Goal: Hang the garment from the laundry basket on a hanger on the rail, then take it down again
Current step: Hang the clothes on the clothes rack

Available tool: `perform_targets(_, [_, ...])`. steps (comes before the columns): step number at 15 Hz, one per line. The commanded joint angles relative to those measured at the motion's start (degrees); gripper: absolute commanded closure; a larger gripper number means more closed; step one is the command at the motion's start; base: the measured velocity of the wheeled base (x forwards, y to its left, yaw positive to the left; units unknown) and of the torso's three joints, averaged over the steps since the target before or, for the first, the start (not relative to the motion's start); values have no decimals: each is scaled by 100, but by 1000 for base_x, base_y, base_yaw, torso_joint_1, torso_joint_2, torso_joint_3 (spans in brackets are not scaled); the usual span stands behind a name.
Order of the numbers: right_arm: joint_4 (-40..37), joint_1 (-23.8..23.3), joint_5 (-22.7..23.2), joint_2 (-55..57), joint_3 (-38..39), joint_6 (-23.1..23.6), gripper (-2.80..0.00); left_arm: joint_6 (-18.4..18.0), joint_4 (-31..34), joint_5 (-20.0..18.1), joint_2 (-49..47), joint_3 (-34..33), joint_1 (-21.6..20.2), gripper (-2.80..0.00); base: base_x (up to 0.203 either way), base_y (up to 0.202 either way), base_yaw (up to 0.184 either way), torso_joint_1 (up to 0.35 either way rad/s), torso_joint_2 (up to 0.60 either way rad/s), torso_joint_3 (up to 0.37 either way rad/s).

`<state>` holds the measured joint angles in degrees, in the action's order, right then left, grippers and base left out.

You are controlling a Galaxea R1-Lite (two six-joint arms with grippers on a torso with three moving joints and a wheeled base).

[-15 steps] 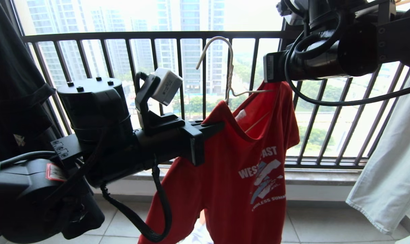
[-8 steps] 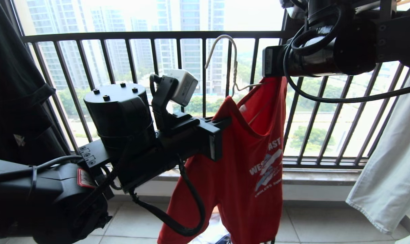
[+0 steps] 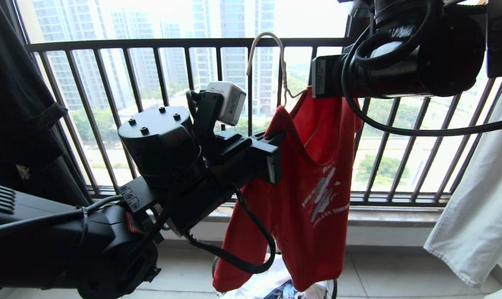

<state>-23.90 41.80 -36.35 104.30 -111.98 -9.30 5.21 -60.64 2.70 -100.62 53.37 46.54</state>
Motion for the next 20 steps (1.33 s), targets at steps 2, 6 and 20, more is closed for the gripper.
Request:
perform_targets(2, [-70, 366, -12, -195, 23, -104, 0, -11, -36, 70, -37, 42, 55, 0, 0, 0, 0, 0, 0, 0])
perform_targets(6, [-97, 781, -17, -232, 81, -157, 0, -28, -330, 322, -46, 66, 162, 0, 0, 0, 0, 0, 0, 0])
perform_targets(20, [-106, 1056, -100, -400, 201, -256, -280, 16, -350, 354, 173, 69, 250, 0, 0, 0, 0, 0, 0, 0])
